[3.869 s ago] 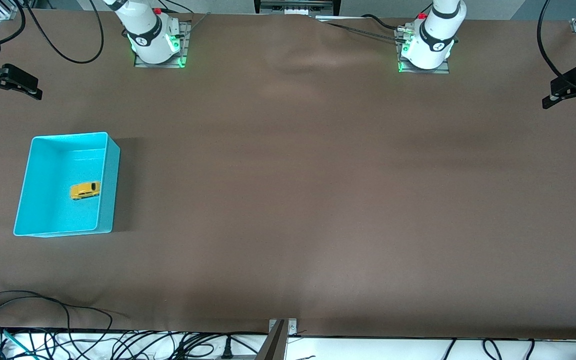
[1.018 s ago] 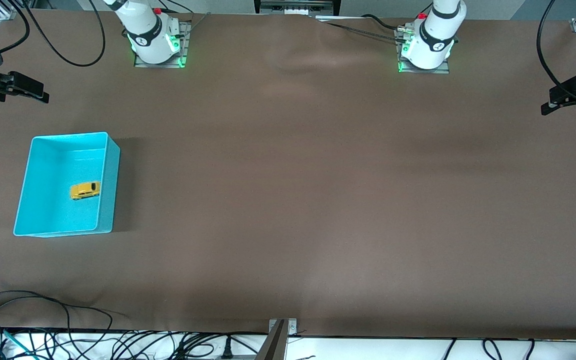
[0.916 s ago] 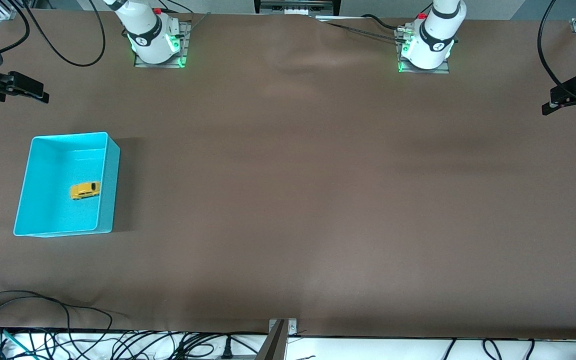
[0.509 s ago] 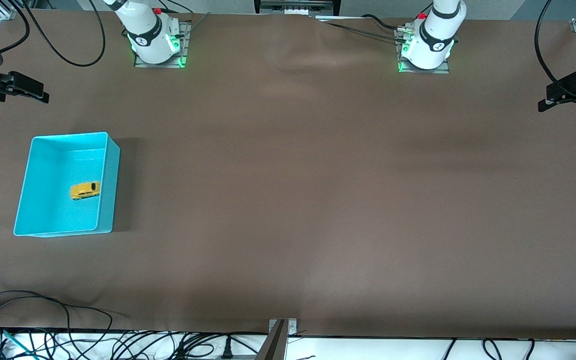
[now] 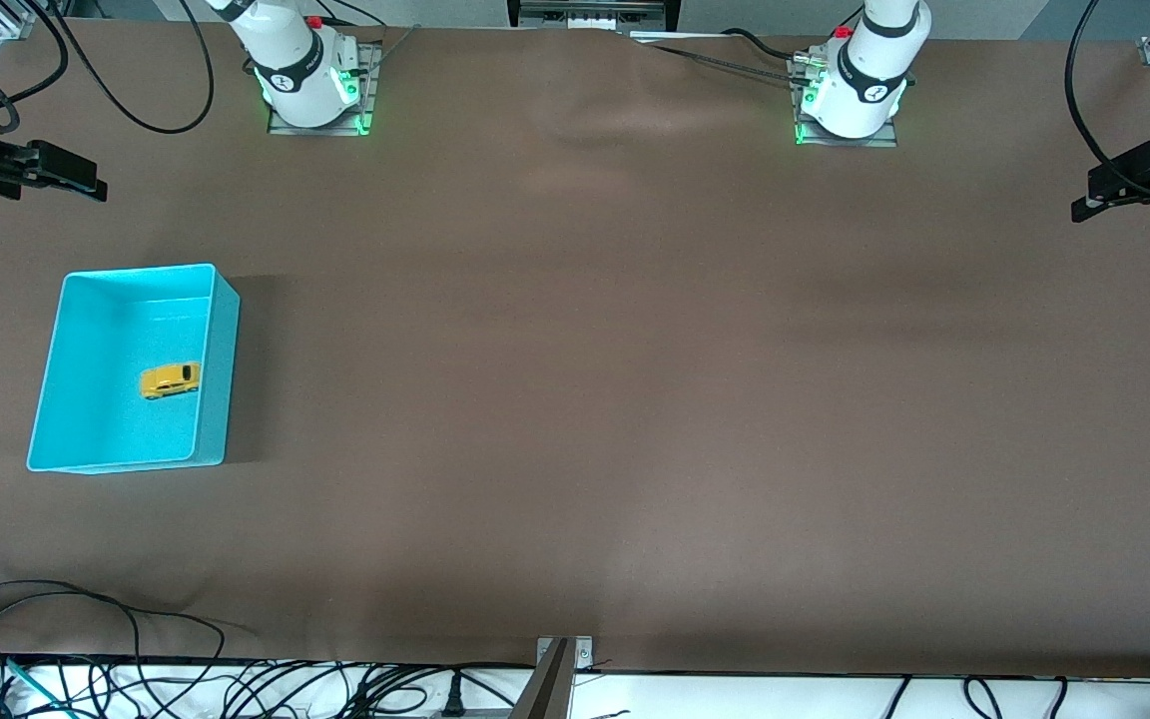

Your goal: Wind up and store yellow beetle car

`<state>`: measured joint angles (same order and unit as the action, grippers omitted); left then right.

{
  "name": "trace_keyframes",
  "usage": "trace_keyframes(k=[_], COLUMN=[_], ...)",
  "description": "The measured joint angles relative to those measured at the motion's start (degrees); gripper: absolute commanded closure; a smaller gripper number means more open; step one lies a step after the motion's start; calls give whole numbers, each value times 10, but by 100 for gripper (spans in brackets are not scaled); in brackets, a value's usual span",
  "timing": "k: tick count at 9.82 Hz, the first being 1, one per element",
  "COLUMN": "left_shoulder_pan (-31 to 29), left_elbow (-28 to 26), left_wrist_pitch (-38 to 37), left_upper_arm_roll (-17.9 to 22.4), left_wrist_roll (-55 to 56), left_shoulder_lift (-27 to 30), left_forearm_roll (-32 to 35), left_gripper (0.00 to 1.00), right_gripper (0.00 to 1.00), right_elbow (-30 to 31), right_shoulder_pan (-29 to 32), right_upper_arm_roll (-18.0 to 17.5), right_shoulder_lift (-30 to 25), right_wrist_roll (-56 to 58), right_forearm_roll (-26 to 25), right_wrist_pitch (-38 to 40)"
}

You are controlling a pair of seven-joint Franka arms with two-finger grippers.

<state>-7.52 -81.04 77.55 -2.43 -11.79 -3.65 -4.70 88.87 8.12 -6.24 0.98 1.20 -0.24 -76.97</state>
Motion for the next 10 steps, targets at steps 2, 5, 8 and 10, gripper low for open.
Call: trace_keyframes(k=[2,5,8,10], left_shoulder_pan=[2,2,1,1], left_elbow=[0,1,2,2], left_wrist_pitch=[-4,-10,-11,-11], left_upper_arm_roll=[-1,-1,1,1], left_wrist_roll=[0,0,0,0], left_shoulder_lift=[0,1,1,1], left_forearm_roll=[0,0,0,0], left_gripper=[0,0,0,0], right_gripper=[0,0,0,0], right_elbow=[0,0,0,0], right_shoulder_pan=[0,0,0,0], right_upper_arm_roll=[0,0,0,0], right_shoulder_lift=[0,0,0,0], right_wrist_roll=[0,0,0,0], right_forearm_roll=[0,0,0,0], right_wrist_pitch=[0,1,1,1])
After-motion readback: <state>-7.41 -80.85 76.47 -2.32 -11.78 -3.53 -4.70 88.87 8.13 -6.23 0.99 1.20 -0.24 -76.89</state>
